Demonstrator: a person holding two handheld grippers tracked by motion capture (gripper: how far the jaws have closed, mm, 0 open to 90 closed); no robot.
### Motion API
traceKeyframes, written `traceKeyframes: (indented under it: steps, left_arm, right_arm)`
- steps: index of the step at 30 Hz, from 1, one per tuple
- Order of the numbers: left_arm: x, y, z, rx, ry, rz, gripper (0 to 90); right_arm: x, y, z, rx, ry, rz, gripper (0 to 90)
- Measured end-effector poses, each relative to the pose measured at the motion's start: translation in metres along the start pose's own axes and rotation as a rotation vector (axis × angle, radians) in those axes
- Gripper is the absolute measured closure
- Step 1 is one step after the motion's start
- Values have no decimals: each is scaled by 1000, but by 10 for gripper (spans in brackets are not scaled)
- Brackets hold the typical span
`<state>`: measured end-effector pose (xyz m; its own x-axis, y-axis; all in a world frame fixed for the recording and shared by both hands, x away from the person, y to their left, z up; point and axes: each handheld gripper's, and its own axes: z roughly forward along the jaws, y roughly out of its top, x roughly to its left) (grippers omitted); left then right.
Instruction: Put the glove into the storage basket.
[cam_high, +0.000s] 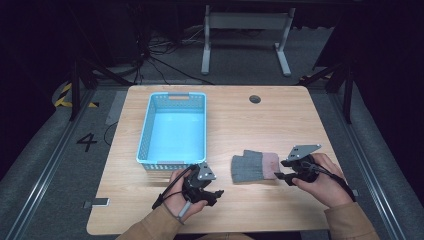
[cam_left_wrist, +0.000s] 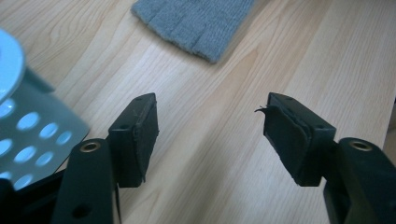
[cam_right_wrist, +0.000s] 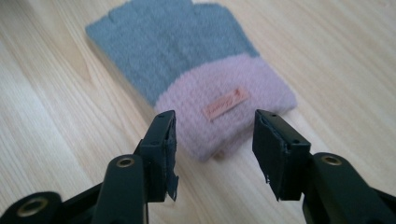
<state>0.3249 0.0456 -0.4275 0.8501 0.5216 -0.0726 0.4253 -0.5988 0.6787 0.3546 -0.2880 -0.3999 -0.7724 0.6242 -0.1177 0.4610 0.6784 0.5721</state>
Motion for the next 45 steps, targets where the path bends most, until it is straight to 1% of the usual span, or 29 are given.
traceKeyframes:
  steps: [4,6,9,10,11,12,13,14,16,18,19,20,22,24,25,26,27,30,32,33,35,39,41,43,45]
  left_arm:
    - [-1,9,13,27,0,-16,416]
    - [-1,15,21,41,-7,-25,443]
    - [1,23,31,58,-27,-25,461]
    - [1,25,35,57,-21,-35,465]
    - [2,27,37,59,-18,-34,474]
    - [3,27,39,58,-27,-42,487]
    - [3,28,41,61,-27,-45,491]
    - [4,28,42,70,-32,-41,500]
    - [3,27,44,84,-26,-31,522]
    - [3,27,46,93,-21,-18,534]
    - [2,26,47,92,-22,-20,539]
    - [2,27,48,94,-24,-9,548]
    - [0,27,50,102,-11,-3,556]
    - [0,27,52,102,-8,4,559]
    - [0,27,54,114,-3,5,564]
    - [0,27,56,114,-11,-1,571]
    - [0,28,57,125,-26,3,596]
    - [-3,30,61,129,-27,16,634]
    - [-3,31,62,134,-25,15,644]
    - [-4,32,63,131,-27,0,650]
    - [-4,33,64,133,-20,-2,677]
    - [-6,36,66,140,-5,19,758]
    - [-8,38,67,148,13,41,822]
    - [-9,39,68,151,10,55,889]
    - [-10,39,68,150,13,61,900]
  right_arm:
    - [-1,-7,1,17,10,15,500]
    - [-2,-9,0,19,14,19,499]
    - [-1,-10,1,26,22,19,498]
    - [-1,-11,2,30,26,18,499]
    - [-1,-11,3,34,31,21,500]
    - [0,-12,4,37,33,24,500]
    - [0,-12,4,40,35,26,503]
    - [-1,-13,5,43,37,26,505]
    - [-1,-14,6,50,35,25,525]
    - [-1,-14,10,66,31,22,566]
    - [0,-15,13,71,28,16,590]
    - [1,-15,14,78,26,11,615]
    - [2,-14,17,88,21,-2,641]
    - [1,-14,18,92,19,-7,645]
    - [2,-13,19,96,18,-6,650]
    - [2,-13,19,97,17,-5,652]
    - [2,-13,19,98,18,-5,653]
    - [2,-14,19,95,17,-6,654]
    - [2,-14,19,95,17,-4,656]
    - [2,-14,18,92,16,-5,663]
    - [2,-13,18,94,17,-7,671]
    - [3,-12,19,103,10,-9,699]
    - [4,-11,19,107,9,-9,743]
    - [4,-10,18,104,5,-15,797]
    - [5,-8,15,98,-1,-24,845]
